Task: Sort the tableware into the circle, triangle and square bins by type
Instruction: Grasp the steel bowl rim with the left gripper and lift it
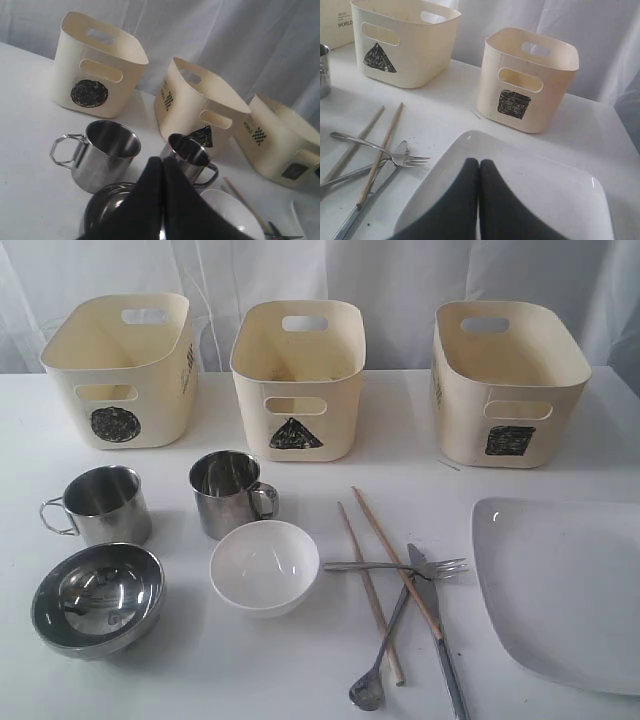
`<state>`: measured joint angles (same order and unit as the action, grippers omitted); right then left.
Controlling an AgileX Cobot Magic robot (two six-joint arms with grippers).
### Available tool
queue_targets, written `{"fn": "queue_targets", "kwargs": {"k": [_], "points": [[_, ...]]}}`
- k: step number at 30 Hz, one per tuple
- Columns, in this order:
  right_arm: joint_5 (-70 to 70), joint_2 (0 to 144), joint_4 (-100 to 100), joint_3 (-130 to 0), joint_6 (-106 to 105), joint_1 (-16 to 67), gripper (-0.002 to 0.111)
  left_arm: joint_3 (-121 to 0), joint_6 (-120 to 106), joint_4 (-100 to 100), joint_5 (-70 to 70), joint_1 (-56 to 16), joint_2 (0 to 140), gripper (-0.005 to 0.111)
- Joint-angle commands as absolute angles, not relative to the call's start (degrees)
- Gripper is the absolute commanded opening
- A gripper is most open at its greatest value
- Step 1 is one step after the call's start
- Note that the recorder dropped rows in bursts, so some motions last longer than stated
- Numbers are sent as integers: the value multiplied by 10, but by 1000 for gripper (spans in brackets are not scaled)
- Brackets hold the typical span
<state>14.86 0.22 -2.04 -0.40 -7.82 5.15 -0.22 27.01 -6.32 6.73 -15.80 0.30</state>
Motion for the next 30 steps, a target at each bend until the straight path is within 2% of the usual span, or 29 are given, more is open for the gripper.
{"fn": "queue_targets", "kwargs": {"k": [1, 6, 14, 17, 21, 22, 23, 27, 30], "points": [[148, 0, -19, 0, -77, 53, 0, -52, 327, -46, 0, -161, 0, 0], [148, 0, -19, 0, -77, 53, 0, -188, 242, -34, -218, -161, 73, 0], [148, 0, -19, 0, -77, 53, 0, -332, 73, -24, -353, -161, 367, 3], [148, 0, -19, 0, -77, 53, 0, -348, 19, -15, -354, -161, 465, 21], [148, 0, -19, 0, -77, 53, 0, -350, 69, 11, -314, -161, 575, 68], [148, 0, -19, 0, -77, 53, 0, -350, 80, 14, -300, -161, 598, 76], [148, 0, -19, 0, -77, 53, 0, -350, 85, 16, -291, -161, 614, 76], [148, 0, -19, 0, -77, 53, 0, -350, 91, 19, -245, -161, 677, 64], [148, 0, -19, 0, -77, 53, 0, -350, 91, 19, -198, -161, 716, 63]]}}
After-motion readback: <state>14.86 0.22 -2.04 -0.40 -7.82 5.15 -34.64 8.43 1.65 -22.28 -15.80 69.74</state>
